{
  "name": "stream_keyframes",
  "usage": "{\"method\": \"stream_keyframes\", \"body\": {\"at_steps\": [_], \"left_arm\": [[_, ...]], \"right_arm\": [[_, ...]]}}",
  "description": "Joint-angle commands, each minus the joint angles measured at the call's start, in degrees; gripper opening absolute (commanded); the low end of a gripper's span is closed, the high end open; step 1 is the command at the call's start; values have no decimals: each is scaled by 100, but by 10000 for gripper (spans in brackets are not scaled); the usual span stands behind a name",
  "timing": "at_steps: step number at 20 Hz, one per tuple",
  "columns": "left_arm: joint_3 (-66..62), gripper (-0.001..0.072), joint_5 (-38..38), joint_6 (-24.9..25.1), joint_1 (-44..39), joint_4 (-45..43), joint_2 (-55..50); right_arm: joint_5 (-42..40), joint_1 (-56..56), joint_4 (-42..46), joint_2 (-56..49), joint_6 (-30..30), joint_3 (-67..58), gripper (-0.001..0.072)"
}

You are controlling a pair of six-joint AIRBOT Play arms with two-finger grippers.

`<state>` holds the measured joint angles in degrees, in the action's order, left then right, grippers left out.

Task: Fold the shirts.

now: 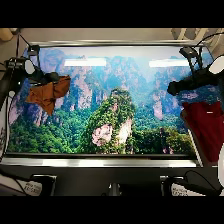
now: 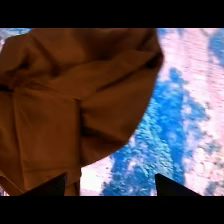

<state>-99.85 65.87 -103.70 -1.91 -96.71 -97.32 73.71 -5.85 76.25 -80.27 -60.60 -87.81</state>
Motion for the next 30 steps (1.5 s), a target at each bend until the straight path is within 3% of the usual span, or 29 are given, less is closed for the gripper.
{"method": "stream_keyframes", "body": {"at_steps": [1, 8, 9, 10, 11, 14, 18, 24, 26, 30], "left_arm": [[-957, 702, 748, 24, 667, 315, -1281], [-960, 720, 122, 74, 756, 501, -2138], [-960, 560, 157, 42, 754, 505, -2153], [-968, 99, 238, 24, 748, 538, -2120], [-1016, 30, 321, 94, 719, 575, -2041], [-1480, 29, 332, 614, 562, 595, -1394], [-1805, 29, -68, 1252, -22, 1132, 577], [-1266, 29, -503, 1202, -1978, 1440, 3047], [-684, 29, -389, 997, -2662, 1440, 3237], [1182, 29, -511, 918, -4013, 1443, 3093]], "right_arm": [[267, 0, -212, -2, 92, 2, 627], [297, 0, -293, -2, 345, 2, 625], [317, 0, -374, 2, 345, 2, 625], [308, 0, -431, 11, 348, 2, 625], [273, 0, -452, 15, 348, -11, 623], [52, -2, -452, 87, 608, -234, 544], [-133, -2, -380, 411, 846, -1121, 546], [-48, -2, -72, 1685, 815, -1950, 545], [295, 0, -20, 2098, 809, -1947, 545], [1729, -2, 234, 2369, 769, -1930, 545]]}}
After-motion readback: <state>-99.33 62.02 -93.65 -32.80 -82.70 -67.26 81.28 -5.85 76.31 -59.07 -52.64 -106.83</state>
